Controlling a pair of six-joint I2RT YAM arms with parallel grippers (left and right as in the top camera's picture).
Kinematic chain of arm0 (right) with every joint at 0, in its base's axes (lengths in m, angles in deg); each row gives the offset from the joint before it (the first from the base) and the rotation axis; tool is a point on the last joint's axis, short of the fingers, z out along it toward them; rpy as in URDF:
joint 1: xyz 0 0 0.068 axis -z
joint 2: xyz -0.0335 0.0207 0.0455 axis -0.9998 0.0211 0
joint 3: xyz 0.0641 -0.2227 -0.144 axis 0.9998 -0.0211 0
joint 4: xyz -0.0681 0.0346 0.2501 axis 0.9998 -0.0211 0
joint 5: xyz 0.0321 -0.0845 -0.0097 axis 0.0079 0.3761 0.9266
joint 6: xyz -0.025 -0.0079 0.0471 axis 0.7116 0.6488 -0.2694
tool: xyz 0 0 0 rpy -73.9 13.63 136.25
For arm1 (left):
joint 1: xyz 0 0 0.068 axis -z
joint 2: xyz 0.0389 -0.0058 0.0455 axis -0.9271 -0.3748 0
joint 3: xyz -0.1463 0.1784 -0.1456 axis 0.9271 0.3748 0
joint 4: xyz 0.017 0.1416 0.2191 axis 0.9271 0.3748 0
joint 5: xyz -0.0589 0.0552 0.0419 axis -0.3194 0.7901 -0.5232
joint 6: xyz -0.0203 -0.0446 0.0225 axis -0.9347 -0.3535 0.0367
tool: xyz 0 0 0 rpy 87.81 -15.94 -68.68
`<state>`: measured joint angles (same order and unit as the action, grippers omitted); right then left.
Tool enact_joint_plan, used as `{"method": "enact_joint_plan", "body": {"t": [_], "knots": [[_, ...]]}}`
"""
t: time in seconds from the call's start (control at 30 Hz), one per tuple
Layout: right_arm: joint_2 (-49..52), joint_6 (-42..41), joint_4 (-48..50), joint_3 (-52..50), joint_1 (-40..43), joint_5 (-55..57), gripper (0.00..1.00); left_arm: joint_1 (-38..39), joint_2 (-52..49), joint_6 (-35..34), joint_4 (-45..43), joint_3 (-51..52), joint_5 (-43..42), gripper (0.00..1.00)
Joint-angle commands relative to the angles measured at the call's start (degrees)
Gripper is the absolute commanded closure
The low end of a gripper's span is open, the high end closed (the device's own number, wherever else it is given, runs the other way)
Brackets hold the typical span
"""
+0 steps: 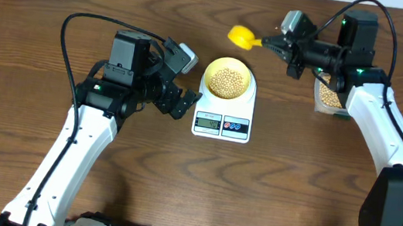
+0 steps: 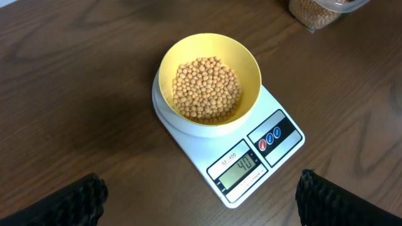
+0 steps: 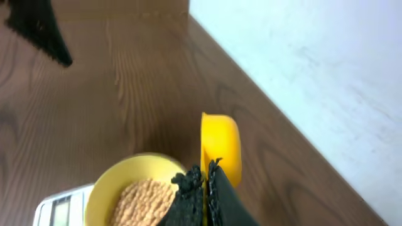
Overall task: Scoop item into bowl and weigh 50g on scale
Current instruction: 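Carry the empty scoop right back over the soybean tub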
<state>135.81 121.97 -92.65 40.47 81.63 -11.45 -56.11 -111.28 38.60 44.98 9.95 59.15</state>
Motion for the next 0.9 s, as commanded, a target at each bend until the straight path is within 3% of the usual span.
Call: {"method": "enact_joint_plan", "body": {"t": [0.0,0.13,0.37,0.63,0.87], "knots": [[0.8,-13.7,5.6,-0.1,-0.3,0.2,0.99,0.1,0.8,1.0,0.0,-0.3,-0.5,0.02],[0.8,-25.1,10.9,-0.1,0.3,7.8,0.99,0.1,0.9,1.0,0.0,-0.3,-0.5,0.03],[0.4,-33.6,12.2,0.0,2.0,20.4,0.99,0.1,0.9,1.0,0.0,-0.3,-0.5,0.03],[-3.2,-34.9,10.2,0.0,4.5,28.2,0.99,0.1,0.9,1.0,0.0,-0.3,-0.5,0.02],[-8.3,-32.2,2.1,0.0,6.5,40.7,0.99,0.1,0.9,1.0,0.0,-0.3,-0.5,0.02]]}}
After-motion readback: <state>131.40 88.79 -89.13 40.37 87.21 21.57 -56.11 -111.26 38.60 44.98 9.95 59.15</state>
